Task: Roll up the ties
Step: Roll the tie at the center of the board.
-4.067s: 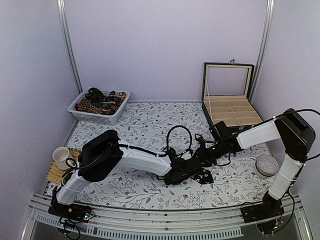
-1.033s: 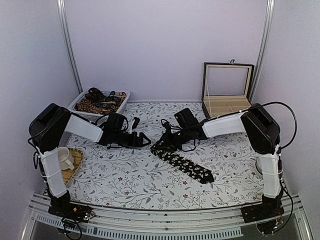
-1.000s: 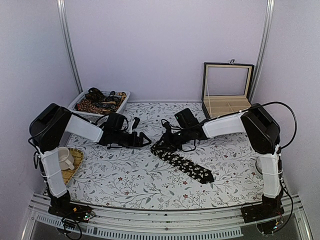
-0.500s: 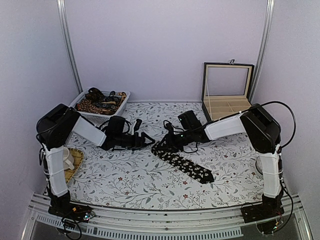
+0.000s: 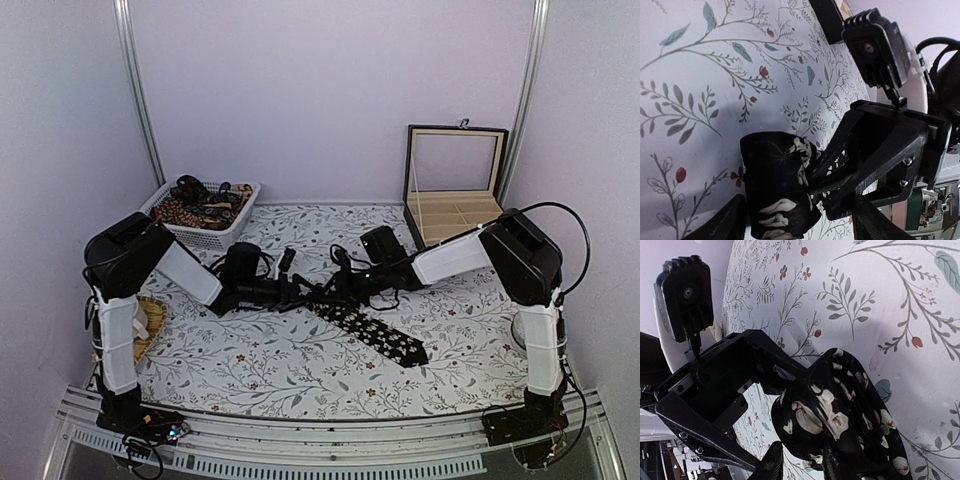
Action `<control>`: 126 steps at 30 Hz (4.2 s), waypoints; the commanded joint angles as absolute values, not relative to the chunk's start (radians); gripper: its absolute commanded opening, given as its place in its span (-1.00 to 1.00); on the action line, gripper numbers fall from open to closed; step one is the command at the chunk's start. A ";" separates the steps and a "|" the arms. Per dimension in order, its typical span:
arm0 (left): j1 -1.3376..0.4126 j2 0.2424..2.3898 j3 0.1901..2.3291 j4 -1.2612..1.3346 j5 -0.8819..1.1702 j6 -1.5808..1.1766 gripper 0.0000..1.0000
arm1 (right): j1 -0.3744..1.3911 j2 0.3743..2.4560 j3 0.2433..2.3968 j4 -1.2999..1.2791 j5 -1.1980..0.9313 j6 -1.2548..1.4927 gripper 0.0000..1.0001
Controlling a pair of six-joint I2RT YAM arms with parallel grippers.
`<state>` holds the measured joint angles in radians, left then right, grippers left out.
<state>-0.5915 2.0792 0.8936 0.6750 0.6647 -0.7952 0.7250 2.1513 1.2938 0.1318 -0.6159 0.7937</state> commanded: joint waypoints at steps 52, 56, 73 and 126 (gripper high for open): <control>-0.883 2.048 1.126 -0.011 -0.194 -0.141 -1.00 | 0.478 1.568 0.922 -0.007 -0.777 0.738 -0.04; -0.971 2.078 1.134 -0.013 -0.407 -0.036 -1.00 | 0.432 1.463 0.846 -0.059 -0.761 0.706 -0.03; -1.253 2.241 1.176 0.141 -0.877 0.383 -1.00 | 0.444 1.567 0.660 0.248 -0.728 0.979 -0.03; -1.250 2.171 1.184 0.052 -0.672 0.356 -0.54 | 0.623 2.162 0.927 0.471 -0.818 1.182 -0.40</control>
<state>-1.2415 2.1857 1.2175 0.1616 -0.8299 0.3859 0.5980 2.0750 0.9283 0.4923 -0.8433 1.1934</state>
